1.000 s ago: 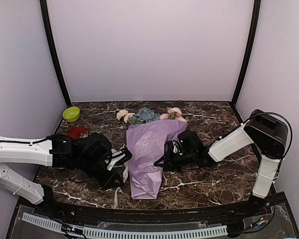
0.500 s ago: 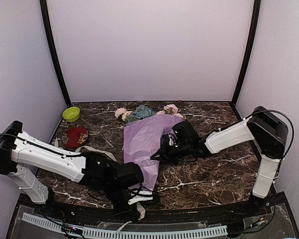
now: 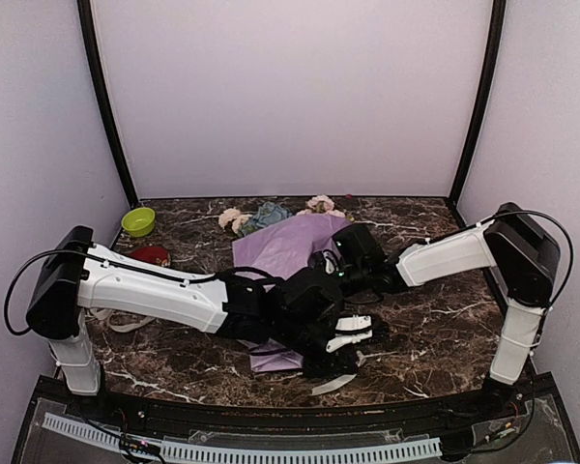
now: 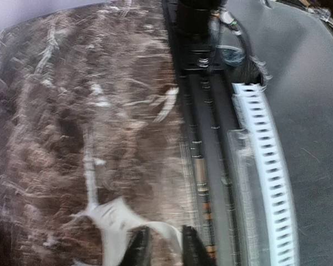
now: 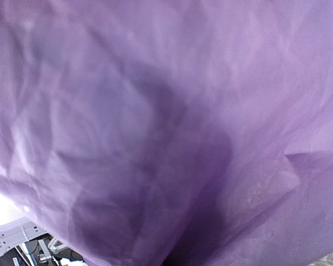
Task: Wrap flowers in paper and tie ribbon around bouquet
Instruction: Place the ribbon at the center of the board, then place the folded bouquet on the ribbon.
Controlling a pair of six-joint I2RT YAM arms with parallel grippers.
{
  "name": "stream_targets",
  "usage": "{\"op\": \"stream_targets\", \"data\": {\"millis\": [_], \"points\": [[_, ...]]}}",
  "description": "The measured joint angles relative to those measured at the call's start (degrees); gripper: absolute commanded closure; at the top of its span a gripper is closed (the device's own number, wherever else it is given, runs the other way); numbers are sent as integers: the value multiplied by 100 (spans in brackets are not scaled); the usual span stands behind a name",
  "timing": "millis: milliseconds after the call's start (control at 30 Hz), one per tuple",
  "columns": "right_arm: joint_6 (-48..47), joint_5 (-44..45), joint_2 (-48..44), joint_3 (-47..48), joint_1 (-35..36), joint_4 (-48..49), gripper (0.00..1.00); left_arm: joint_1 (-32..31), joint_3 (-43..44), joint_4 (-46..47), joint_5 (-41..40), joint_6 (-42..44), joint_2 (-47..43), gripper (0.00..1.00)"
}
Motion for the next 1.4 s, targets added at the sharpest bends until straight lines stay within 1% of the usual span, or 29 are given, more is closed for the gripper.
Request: {"op": "stream_targets", "data": {"millis": [67, 133, 233, 367, 467, 533, 567, 600, 633, 667, 700, 733, 800, 867, 933, 1067, 1200, 1400], "points": [[-114, -15, -2, 0, -39, -136, 100, 142, -240, 483, -199, 31, -33, 16], [-208, -50, -4, 0, -81, -232, 100, 256, -540, 815, -442, 42, -103, 3], [-310, -109, -4, 0, -111, -275, 100, 243, -927, 1086, -660, 42, -286, 1], [-343, -144, -4, -15, -133, -262, 100, 153, -1320, 1207, -748, 13, -883, 1], [-330, -162, -11, -144, -133, -149, 100, 129, -1685, 1362, -927, -192, -1648, 1], [-317, -162, -22, -264, -133, -79, 100, 208, -2085, 1545, -1126, -498, -2271, 1], [-310, -162, -31, -313, -131, -57, 100, 302, -2343, 1668, -1204, -708, -2601, 6], [-299, -162, -33, -345, -127, -44, 100, 446, -2612, 1810, -1235, -909, -2914, 14], [-291, -162, -35, -369, -105, -22, 100, 627, -2885, 1967, -1263, -1095, -3202, 27], [-267, -153, -35, -387, -94, 11, 100, 815, -3136, 2083, -1344, -1294, -3451, 36], [-240, -144, -35, -400, -72, 48, 100, 981, -3316, 2124, -1478, -1464, -3620, 40], [-195, -118, -35, -417, -33, 118, 100, 1119, -3410, 2100, -1720, -1600, -3679, 42], [-96, -79, -35, -470, 66, 273, 100, 1207, -3392, 1934, -2109, -1790, -3501, 42], [0, -42, -35, -544, 173, 411, 100, 1204, -3276, 1681, -2371, -1974, -3093, 43], [68, 0, -35, -619, 256, 490, 100, 1211, -3130, 1482, -2643, -2170, -2494, 44], [94, 83, -31, -686, 358, 518, 100, 1298, -3110, 1233, -2852, -2378, -1705, 46], [122, 160, -31, -804, 417, 629, 100, 1381, -3110, 1191, -2855, -2505, -1508, 47], [127, 212, -22, -994, 424, 688, 81, 1399, -3220, 1169, -2623, -2673, -1320, 49]]}}
